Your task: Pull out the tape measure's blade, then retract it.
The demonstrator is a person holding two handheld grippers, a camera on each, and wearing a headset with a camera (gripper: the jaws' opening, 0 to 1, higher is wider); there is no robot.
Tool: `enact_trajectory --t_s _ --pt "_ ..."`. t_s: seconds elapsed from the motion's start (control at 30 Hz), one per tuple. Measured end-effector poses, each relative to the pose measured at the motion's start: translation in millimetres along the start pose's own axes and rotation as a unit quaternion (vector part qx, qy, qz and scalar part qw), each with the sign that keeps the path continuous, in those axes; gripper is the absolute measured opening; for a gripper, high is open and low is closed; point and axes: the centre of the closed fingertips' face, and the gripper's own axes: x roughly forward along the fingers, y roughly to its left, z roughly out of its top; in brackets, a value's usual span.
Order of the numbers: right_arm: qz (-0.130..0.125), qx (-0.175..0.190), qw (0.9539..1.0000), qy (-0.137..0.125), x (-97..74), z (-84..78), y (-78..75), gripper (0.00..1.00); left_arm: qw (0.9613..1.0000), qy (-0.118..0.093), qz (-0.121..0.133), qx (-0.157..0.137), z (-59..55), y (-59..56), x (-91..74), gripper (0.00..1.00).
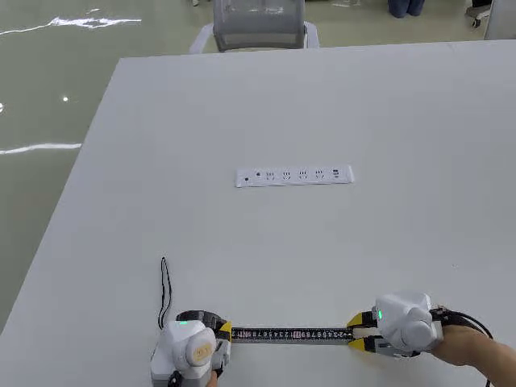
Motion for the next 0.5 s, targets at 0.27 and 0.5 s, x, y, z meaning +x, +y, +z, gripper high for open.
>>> enact_trajectory --t_s 0.27,0.5 --pt "-0.005 0.000 1.0000 -0.003 -2.3 1.7 -1.3 0.13 1.0000 0.003 -0.002 0.000 -1.1 0.1 1.3 0.59" --pt "-0.008 -0.001 1.0000 -0.003 -2.1 1.3 -2.7 0.13 0.9999 0.005 -0.010 -0.012 -1.0 1.3 -0.8 0.59"
